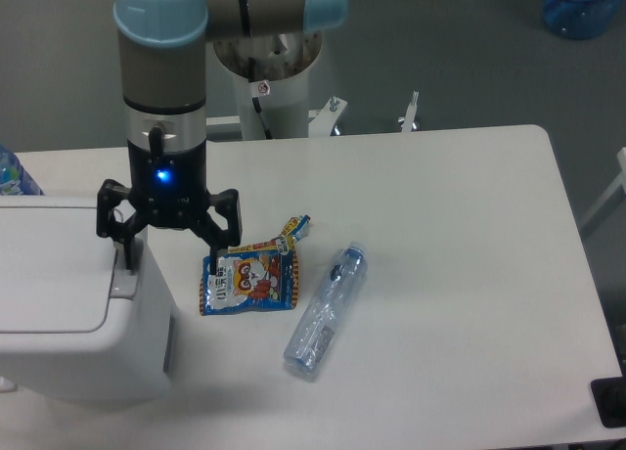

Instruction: Open the trash can

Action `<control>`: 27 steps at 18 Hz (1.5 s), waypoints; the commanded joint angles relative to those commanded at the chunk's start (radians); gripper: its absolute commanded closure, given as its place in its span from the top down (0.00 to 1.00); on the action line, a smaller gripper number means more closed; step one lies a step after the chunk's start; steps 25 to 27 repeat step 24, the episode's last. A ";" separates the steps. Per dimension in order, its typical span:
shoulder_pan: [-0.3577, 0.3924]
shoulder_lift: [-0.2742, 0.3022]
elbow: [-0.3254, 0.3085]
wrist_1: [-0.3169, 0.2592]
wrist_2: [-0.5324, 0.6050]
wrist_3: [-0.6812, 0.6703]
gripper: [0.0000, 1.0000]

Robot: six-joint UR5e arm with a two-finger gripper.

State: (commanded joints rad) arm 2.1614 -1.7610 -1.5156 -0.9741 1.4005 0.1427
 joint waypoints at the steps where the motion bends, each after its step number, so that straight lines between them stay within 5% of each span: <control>1: 0.000 0.000 0.000 0.002 0.002 0.000 1.00; 10: 0.009 0.000 0.072 0.005 0.009 0.017 1.00; 14: 0.063 0.009 0.103 0.009 0.099 0.054 1.00; 20: 0.100 0.024 0.089 -0.046 0.224 0.290 1.00; 27: 0.136 0.031 0.089 -0.083 0.224 0.345 1.00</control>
